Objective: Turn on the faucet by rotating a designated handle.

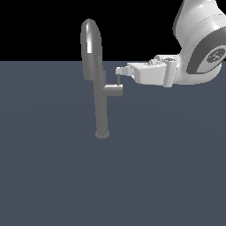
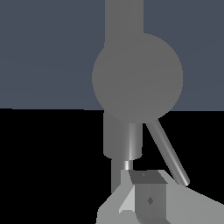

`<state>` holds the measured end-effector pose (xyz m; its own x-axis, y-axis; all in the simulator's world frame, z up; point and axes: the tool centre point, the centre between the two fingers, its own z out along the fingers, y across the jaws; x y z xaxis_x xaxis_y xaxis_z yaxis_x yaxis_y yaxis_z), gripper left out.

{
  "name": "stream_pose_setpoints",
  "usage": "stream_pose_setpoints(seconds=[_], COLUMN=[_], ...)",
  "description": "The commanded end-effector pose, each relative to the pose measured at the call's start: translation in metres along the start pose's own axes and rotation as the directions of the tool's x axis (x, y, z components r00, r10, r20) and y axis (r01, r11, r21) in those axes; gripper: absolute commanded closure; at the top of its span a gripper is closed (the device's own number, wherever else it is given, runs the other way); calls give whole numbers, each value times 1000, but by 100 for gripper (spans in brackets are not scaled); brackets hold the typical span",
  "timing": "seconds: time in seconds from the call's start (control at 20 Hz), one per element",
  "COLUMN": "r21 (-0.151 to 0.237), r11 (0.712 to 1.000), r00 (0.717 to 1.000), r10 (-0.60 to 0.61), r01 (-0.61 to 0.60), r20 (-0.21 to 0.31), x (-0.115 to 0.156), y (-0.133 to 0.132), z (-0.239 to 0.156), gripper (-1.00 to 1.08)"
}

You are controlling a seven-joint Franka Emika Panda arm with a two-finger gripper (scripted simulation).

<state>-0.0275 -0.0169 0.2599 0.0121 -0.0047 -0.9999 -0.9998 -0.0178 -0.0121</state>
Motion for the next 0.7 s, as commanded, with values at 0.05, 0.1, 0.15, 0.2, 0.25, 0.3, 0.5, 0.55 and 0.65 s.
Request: stream_pose_setpoints(seconds=[0.05, 0.1, 0.15, 0.2, 0.25, 0.3, 0.5, 0.55, 0.65], r21=[-1, -1, -2, -2, -3, -3, -6, -6, -4], r11=[1000, 1000, 1000, 1000, 1000, 1000, 1000, 1000, 1000], r00=[1000, 1000, 1000, 1000, 1000, 1000, 1000, 1000, 1000], r10=[1, 2, 3, 4, 5, 6, 10, 10, -6], r01=[-1, -2, -3, -4, -5, -6, -10, -10, 6], r20=[0, 1, 2, 2, 3, 3, 5, 5, 2], x=[2, 4, 5, 7, 9, 11, 19, 19, 15], y=[4, 8, 12, 16, 19, 23, 39, 39, 34], z=[0, 0, 0, 0, 0, 0, 0, 0, 0], gripper=[108, 108, 108, 108, 108, 108, 108, 108, 108])
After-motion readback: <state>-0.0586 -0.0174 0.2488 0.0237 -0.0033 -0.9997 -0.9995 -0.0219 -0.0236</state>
